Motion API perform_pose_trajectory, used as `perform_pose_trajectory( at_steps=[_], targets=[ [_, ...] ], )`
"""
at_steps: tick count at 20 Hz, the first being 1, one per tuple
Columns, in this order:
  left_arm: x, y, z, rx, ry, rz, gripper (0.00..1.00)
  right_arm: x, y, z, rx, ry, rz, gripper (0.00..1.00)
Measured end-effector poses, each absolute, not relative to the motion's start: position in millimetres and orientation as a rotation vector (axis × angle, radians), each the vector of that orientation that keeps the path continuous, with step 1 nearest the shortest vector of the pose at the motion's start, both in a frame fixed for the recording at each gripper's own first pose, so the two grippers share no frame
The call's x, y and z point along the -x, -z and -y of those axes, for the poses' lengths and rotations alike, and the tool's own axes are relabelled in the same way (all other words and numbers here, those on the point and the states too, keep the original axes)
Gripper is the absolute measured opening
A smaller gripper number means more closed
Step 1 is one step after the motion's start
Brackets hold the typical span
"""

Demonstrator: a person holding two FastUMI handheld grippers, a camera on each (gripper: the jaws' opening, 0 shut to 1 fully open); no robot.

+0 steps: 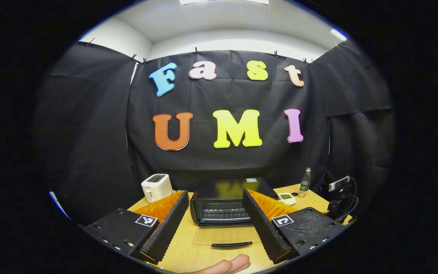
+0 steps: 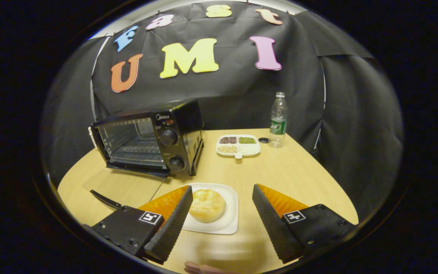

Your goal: Open the electric oven with the left hand, put the food in, and close the electric oven.

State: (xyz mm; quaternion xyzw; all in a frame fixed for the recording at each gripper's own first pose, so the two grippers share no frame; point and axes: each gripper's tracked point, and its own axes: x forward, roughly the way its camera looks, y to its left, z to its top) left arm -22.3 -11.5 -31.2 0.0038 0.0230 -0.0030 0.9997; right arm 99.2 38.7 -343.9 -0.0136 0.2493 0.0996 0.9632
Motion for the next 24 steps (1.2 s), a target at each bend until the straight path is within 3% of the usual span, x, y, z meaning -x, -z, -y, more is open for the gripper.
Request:
perform_pose_trajectory(
  at_steps=[4, 9, 10, 16, 17, 18, 19, 24],
  targets=[
    [38.3, 26.0, 0.7, -0.026, -0.045, -0.009, 0.93, -105.9, 380.8, -49.2, 0.022, -0.199, -0.590, 1.00],
    [48.7, 32.3, 16.3, -0.011, -0.007, -0.023, 0.93, -109.0, 410.4, -55.5, 0.033, -0.203, -0.673, 1.00],
    [48.2, 33.4, 14.3, -0.015, -0.010, -0.028, 0.93, -109.9, 414.5, -58.0, 0.019, -0.210, -0.688, 0.96],
    [51.9, 48.2, 18.0, -0.015, 0.013, -0.073, 0.93, -109.9, 411.5, -60.0, -0.039, -0.226, -0.667, 0.87],
    [51.0, 49.2, 15.6, -0.011, 0.009, -0.076, 0.84, -108.9, 409.3, -58.7, -0.043, -0.224, -0.662, 0.86],
    [50.4, 50.0, 12.6, -0.009, 0.004, -0.077, 0.84, -108.3, 407.8, -58.5, -0.046, -0.223, -0.656, 0.82],
    [49.8, 50.7, 9.7, -0.009, -0.002, -0.077, 0.94, -107.2, 404.5, -59.7, -0.053, -0.229, -0.650, 0.85],
    [47.4, 59.0, -2.0, -0.027, -0.028, -0.097, 0.94, -90.4, 372.0, -75.5, -0.137, -0.285, -0.587, 0.81]
  ],
)
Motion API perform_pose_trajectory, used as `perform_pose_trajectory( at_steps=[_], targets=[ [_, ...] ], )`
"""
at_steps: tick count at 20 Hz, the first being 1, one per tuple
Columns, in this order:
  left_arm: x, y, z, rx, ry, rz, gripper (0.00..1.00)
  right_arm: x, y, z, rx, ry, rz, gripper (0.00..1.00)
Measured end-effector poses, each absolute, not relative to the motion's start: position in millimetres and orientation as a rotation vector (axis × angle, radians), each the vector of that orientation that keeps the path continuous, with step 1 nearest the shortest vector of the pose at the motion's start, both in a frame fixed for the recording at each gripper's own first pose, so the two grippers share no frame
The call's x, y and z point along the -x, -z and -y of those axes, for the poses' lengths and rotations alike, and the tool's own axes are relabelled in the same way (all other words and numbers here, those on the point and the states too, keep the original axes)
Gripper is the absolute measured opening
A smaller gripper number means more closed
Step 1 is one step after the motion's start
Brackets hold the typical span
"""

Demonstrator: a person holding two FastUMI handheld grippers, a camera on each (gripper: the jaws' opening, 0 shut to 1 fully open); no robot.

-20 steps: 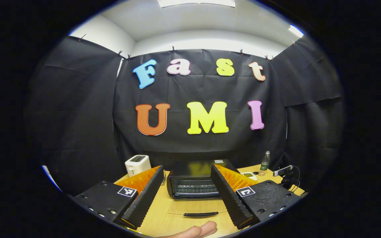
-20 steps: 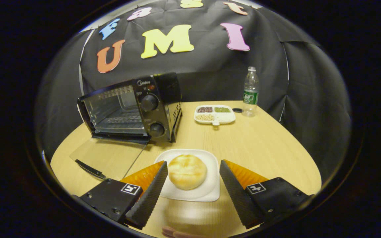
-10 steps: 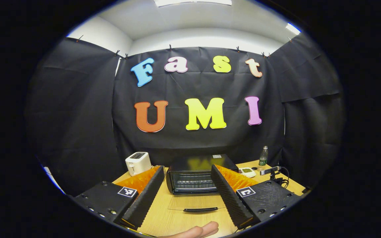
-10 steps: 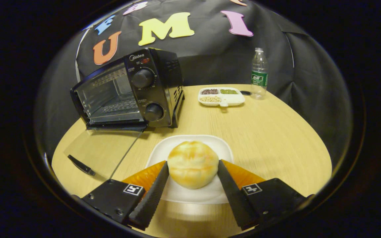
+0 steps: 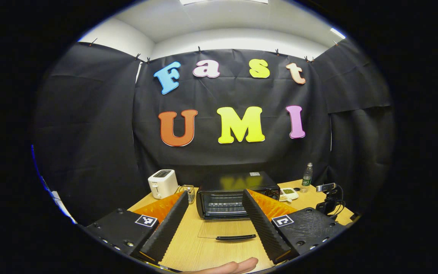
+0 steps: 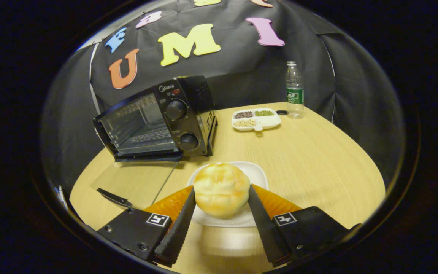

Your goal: Open the electric oven with the left hand, put the food in, and close the electric oven.

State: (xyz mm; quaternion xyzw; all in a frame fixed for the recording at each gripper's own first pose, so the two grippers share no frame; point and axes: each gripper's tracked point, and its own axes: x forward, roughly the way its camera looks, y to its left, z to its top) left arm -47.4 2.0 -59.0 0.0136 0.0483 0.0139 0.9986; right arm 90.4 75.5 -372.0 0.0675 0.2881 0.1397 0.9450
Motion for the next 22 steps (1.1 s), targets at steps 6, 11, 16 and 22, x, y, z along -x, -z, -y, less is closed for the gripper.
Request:
perform_pose_trajectory(
  at_steps=[6, 11, 16, 22],
  targets=[
    [54.3, 53.8, -11.7, -0.034, -0.027, -0.082, 0.94, -70.5, 335.6, -134.0, -0.435, -0.424, -0.562, 0.81],
    [62.0, 50.0, -33.3, -0.035, -0.059, -0.075, 0.84, -63.9, 318.7, -193.9, -0.619, -0.531, -0.589, 0.80],
    [69.0, 49.7, -48.6, -0.027, -0.055, -0.063, 0.84, -90.9, 305.2, -234.1, -0.690, -0.462, -0.458, 0.84],
    [74.9, 48.4, -68.4, -0.013, -0.061, -0.031, 0.94, -138.2, 319.1, -278.3, -0.611, -0.320, -0.407, 0.80]
  ],
)
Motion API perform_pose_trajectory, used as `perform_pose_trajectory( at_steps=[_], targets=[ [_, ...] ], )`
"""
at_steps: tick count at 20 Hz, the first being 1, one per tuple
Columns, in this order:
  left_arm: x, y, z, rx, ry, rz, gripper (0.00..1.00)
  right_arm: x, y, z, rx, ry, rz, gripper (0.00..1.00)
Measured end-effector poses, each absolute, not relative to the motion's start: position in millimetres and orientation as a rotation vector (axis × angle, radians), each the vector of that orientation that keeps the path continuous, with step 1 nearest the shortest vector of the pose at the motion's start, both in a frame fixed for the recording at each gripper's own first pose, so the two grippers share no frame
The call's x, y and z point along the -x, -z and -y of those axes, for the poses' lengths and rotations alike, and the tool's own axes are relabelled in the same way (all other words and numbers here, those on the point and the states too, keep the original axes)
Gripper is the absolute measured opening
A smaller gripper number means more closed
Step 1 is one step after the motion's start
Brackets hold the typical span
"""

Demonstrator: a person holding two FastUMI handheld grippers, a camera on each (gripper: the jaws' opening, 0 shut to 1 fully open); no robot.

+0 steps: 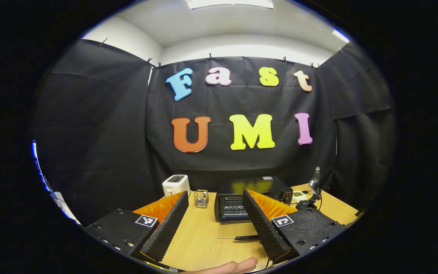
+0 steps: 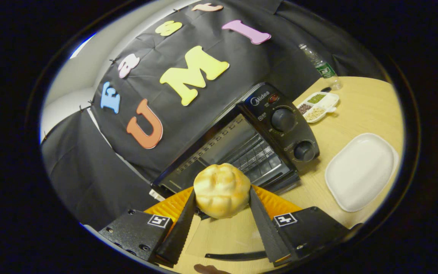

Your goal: Open the electric oven with the left hand, put the food in, and close the electric oven.

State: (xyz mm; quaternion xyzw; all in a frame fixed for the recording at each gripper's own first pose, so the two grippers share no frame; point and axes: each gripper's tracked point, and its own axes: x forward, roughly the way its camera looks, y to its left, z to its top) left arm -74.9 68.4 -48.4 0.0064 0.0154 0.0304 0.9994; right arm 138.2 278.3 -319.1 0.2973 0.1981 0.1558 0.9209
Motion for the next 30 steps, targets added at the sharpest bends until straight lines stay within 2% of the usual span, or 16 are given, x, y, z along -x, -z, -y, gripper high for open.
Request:
perform_pose_trajectory(
  at_steps=[1, 3, 4, 6, 7, 8, 9, 15, 17, 18, 21, 22, 23, 25, 26, 30],
  targets=[
    [75.6, 49.7, -73.0, -0.013, -0.063, -0.031, 0.84, -146.6, 322.1, -279.5, -0.588, -0.291, -0.399, 0.84],
    [79.2, 51.0, -82.3, -0.012, -0.076, -0.034, 0.84, -163.8, 328.8, -292.1, -0.571, -0.257, -0.403, 0.84],
    [77.8, 52.8, -86.5, -0.009, -0.078, -0.037, 0.94, -171.3, 332.1, -297.2, -0.566, -0.245, -0.416, 0.84],
    [75.2, 55.2, -95.6, -0.004, -0.089, -0.036, 0.84, -187.4, 335.6, -305.1, -0.534, -0.223, -0.431, 0.85],
    [76.8, 56.1, -100.8, -0.006, -0.096, -0.036, 0.94, -196.5, 335.6, -308.0, -0.504, -0.215, -0.429, 0.80],
    [77.5, 57.7, -105.4, -0.006, -0.105, -0.040, 0.84, -205.2, 335.6, -309.5, -0.471, -0.207, -0.417, 0.80],
    [76.8, 58.8, -106.9, -0.005, -0.109, -0.041, 0.94, -214.0, 335.6, -313.1, -0.440, -0.208, -0.407, 0.85],
    [79.3, 57.9, -103.8, -0.017, -0.088, -0.034, 0.94, -243.0, 340.2, -319.5, -0.252, -0.191, -0.355, 0.80],
    [80.2, 56.1, -99.2, -0.012, -0.073, -0.031, 0.84, -246.9, 338.2, -324.0, -0.208, -0.204, -0.343, 0.82],
    [80.7, 56.5, -99.8, -0.010, -0.070, -0.031, 0.94, -248.2, 337.7, -328.4, -0.190, -0.223, -0.335, 0.85],
    [78.6, 58.4, -97.8, -0.008, -0.066, -0.030, 0.94, -241.3, 336.3, -328.1, -0.138, -0.255, -0.334, 0.97],
    [78.1, 58.9, -96.9, -0.006, -0.064, -0.033, 0.84, -240.5, 334.5, -325.6, -0.135, -0.251, -0.325, 0.97],
    [79.1, 59.4, -97.6, -0.006, -0.064, -0.034, 0.94, -235.8, 331.2, -324.0, -0.142, -0.261, -0.322, 0.94],
    [78.9, 62.5, -98.2, -0.005, -0.065, -0.040, 0.94, -223.2, 326.5, -319.6, -0.156, -0.276, -0.324, 0.97],
    [77.3, 64.8, -97.8, -0.003, -0.067, -0.046, 0.84, -217.8, 323.3, -316.4, -0.151, -0.282, -0.322, 0.97],
    [71.1, 75.5, -89.9, -0.017, -0.060, -0.082, 0.84, -185.0, 305.4, -307.6, -0.168, -0.343, -0.325, 0.94]
  ],
)
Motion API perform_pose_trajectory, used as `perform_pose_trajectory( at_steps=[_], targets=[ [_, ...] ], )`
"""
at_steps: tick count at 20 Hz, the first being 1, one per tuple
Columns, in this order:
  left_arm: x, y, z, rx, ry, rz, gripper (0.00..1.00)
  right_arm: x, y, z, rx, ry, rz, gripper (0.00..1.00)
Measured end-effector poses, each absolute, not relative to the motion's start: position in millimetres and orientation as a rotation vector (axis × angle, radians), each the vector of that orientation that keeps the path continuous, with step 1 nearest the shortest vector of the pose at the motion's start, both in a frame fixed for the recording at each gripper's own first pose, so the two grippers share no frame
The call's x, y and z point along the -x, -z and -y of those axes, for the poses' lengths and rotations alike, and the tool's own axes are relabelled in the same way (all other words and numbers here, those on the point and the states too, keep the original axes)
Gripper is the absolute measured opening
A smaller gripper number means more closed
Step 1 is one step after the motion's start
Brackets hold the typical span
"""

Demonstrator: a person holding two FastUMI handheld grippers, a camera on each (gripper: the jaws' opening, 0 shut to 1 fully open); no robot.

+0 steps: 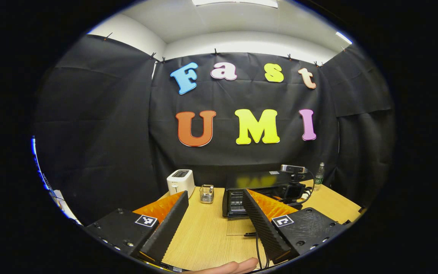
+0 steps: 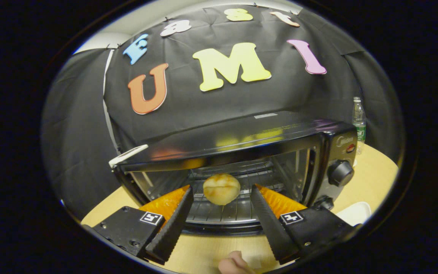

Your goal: Open the electric oven with the left hand, put the food in, and close the electric oven.

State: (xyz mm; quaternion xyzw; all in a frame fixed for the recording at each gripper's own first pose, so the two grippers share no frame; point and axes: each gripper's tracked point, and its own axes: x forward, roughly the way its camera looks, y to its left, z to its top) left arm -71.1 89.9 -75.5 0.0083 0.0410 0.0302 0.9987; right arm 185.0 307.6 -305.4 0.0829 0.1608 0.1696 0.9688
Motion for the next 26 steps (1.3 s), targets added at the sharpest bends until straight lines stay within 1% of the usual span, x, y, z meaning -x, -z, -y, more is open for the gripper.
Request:
perform_pose_trajectory(
  at_steps=[1, 2, 3, 4, 5, 6, 7, 9, 10, 11, 12, 13, 14, 15, 18, 19, 20, 21, 22, 23, 24, 26],
  targets=[
    [69.0, 78.7, -86.6, -0.025, -0.058, -0.090, 0.84, -175.2, 300.4, -303.7, -0.171, -0.352, -0.334, 0.97],
    [67.4, 80.5, -82.7, -0.032, -0.053, -0.095, 0.84, -164.9, 293.3, -299.1, -0.174, -0.368, -0.329, 0.97],
    [66.3, 82.3, -77.9, -0.036, -0.047, -0.100, 0.94, -155.1, 283.3, -294.1, -0.174, -0.378, -0.315, 0.97],
    [64.4, 84.5, -75.0, -0.036, -0.041, -0.103, 0.84, -144.6, 271.4, -288.6, -0.174, -0.395, -0.287, 0.97],
    [62.7, 85.5, -71.6, -0.032, -0.042, -0.106, 0.93, -136.7, 259.3, -281.0, -0.168, -0.397, -0.261, 0.97],
    [60.3, 88.2, -69.8, -0.031, -0.041, -0.112, 0.84, -127.1, 250.2, -268.6, -0.151, -0.388, -0.241, 0.97],
    [59.4, 90.5, -67.1, -0.028, -0.041, -0.117, 0.84, -119.6, 238.0, -256.9, -0.133, -0.380, -0.218, 0.93],
    [51.5, 98.3, -63.4, -0.020, -0.048, -0.128, 0.84, -104.9, 215.6, -232.7, -0.104, -0.349, -0.182, 0.94],
    [48.8, 101.6, -59.7, -0.014, -0.047, -0.134, 0.94, -97.9, 204.9, -220.4, -0.098, -0.337, -0.164, 0.94],
    [45.5, 107.5, -54.5, -0.005, -0.041, -0.143, 0.84, -92.5, 195.0, -208.6, -0.097, -0.324, -0.154, 0.94],
    [40.9, 113.3, -49.8, 0.009, -0.032, -0.154, 0.84, -88.9, 186.7, -196.8, -0.094, -0.311, -0.152, 0.97],
    [36.3, 122.0, -42.6, 0.027, -0.017, -0.172, 0.84, -82.6, 180.1, -184.3, -0.085, -0.296, -0.154, 0.97],
    [31.3, 129.9, -35.0, 0.042, -0.001, -0.190, 0.94, -77.0, 171.7, -170.6, -0.075, -0.283, -0.153, 0.98],
    [27.7, 137.0, -25.8, 0.050, 0.017, -0.209, 0.94, -72.8, 162.7, -159.4, -0.066, -0.274, -0.151, 0.94],
    [13.6, 158.1, -2.0, 0.014, 0.068, -0.238, 0.94, -59.2, 130.6, -126.9, -0.052, -0.250, -0.115, 0.94],
    [12.3, 170.8, 6.5, 0.004, 0.086, -0.262, 0.94, -55.1, 120.9, -114.5, -0.049, -0.237, -0.104, 0.97],
    [10.4, 181.4, 15.5, -0.002, 0.106, -0.288, 0.94, -50.8, 111.0, -102.7, -0.044, -0.224, -0.087, 0.98],
    [9.5, 193.6, 23.8, -0.009, 0.126, -0.318, 0.94, -47.3, 101.7, -91.4, -0.045, -0.213, -0.075, 0.98],
    [11.3, 206.5, 31.1, -0.014, 0.138, -0.356, 0.94, -41.5, 94.6, -81.2, -0.046, -0.203, -0.069, 0.94],
    [9.0, 214.5, 38.5, -0.016, 0.152, -0.377, 0.94, -39.0, 83.3, -71.2, -0.040, -0.193, -0.049, 0.94],
    [9.6, 222.5, 47.3, -0.014, 0.175, -0.397, 0.94, -35.8, 73.9, -59.6, -0.029, -0.178, -0.034, 0.98],
    [8.9, 238.2, 56.8, -0.011, 0.196, -0.434, 0.94, -28.2, 54.3, -37.0, -0.014, -0.136, 0.004, 0.97]
  ],
)
